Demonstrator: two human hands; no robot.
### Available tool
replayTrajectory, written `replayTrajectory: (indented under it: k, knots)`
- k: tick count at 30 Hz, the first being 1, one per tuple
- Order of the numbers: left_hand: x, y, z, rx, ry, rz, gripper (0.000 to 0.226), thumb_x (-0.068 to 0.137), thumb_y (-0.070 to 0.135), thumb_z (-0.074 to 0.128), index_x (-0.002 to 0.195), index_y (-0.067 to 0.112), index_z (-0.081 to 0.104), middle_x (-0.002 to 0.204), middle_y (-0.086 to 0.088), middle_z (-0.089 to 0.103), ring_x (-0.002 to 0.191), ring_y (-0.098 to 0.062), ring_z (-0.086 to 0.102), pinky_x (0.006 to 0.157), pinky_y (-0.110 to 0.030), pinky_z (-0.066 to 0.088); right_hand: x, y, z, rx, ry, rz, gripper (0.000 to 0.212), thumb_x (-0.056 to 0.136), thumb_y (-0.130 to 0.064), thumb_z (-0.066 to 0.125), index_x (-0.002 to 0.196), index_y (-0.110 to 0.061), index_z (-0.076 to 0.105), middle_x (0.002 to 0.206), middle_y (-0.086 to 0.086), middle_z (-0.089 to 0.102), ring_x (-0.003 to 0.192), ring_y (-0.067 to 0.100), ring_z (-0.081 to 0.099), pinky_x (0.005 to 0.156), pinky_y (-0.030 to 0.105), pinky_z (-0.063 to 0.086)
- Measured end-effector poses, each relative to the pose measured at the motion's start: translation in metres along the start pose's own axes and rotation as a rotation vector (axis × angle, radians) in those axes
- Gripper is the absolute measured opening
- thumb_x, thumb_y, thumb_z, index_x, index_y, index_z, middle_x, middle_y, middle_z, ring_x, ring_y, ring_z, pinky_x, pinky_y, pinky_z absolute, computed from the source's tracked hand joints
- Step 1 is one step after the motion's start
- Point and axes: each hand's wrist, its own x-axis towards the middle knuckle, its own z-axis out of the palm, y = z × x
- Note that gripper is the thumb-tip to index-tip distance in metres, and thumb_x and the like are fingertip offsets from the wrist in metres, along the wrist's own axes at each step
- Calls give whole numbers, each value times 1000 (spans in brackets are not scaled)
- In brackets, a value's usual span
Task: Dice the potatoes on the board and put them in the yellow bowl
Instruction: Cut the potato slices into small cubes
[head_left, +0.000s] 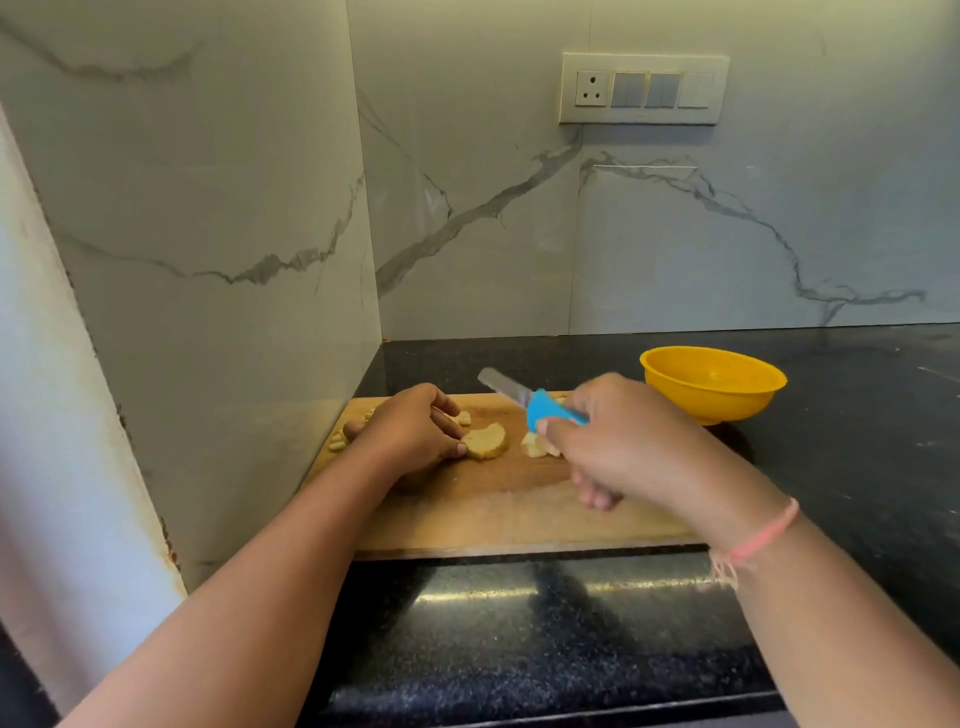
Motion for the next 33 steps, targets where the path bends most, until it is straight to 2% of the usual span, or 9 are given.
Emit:
replayTrajectory:
  k: [4,10,15,20,23,25,27,30,33]
  knots:
    - [-2,1,-1,24,-27,35,33,78,21,77,89,35,49,106,12,67,111,-15,58,107,-48,35,47,-1,8,234,-17,51,26,98,-24,46,114,-4,51,79,12,67,56,17,61,55,26,55]
    - [-3,2,-1,84,-52,86,37,80,26,75,108,33,51,119,10,65,119,-16,53,109,-48,33,85,-9,31,167,-154,87,30,99,-21,46,124,-6,48,91,10,59,88,23,67,84,35,56]
    - [-1,1,1,149,-6,115,34,81,35,74,102,37,48,114,13,65,115,-15,53,106,-47,37,94,-8,37,144,-129,44,27,99,-24,44,121,-9,48,88,5,54,78,16,59,73,26,52]
    - [-8,6,3,282,113,106,40,74,54,72,101,36,49,104,13,65,108,-15,54,97,-41,40,95,-4,37,101,-138,-32,20,99,-32,42,103,-14,50,81,-1,51,70,9,48,59,19,37]
    - [-16,14,5,442,167,90,47,75,64,65,109,35,49,110,13,63,113,-16,50,87,-38,30,95,-3,35,138,-124,-48,22,100,-33,42,105,-13,51,84,0,53,73,10,50,60,19,38]
    - [-18,16,3,459,171,101,54,74,66,65,116,36,49,113,14,62,118,-16,46,85,-38,27,97,-3,32,177,-81,-32,26,100,-31,42,113,-10,50,94,4,58,81,14,58,67,24,49]
    - [-18,16,0,450,143,121,59,76,62,65,126,36,46,122,16,59,122,-15,44,88,-37,28,95,-2,29,259,-64,12,28,99,-27,43,121,-9,48,103,9,61,89,20,64,77,31,56]
    - [-13,13,0,377,29,130,62,82,51,66,137,32,42,136,12,52,123,-15,48,104,-39,33,92,-1,29,268,-95,70,31,100,-25,43,127,-9,45,104,12,62,88,22,67,77,32,58]
    - [-11,11,1,299,-49,156,63,84,43,68,139,28,43,135,9,54,119,-13,53,105,-42,38,89,-2,32,253,-98,76,30,99,-24,44,125,-9,46,105,13,62,84,22,68,78,31,57]
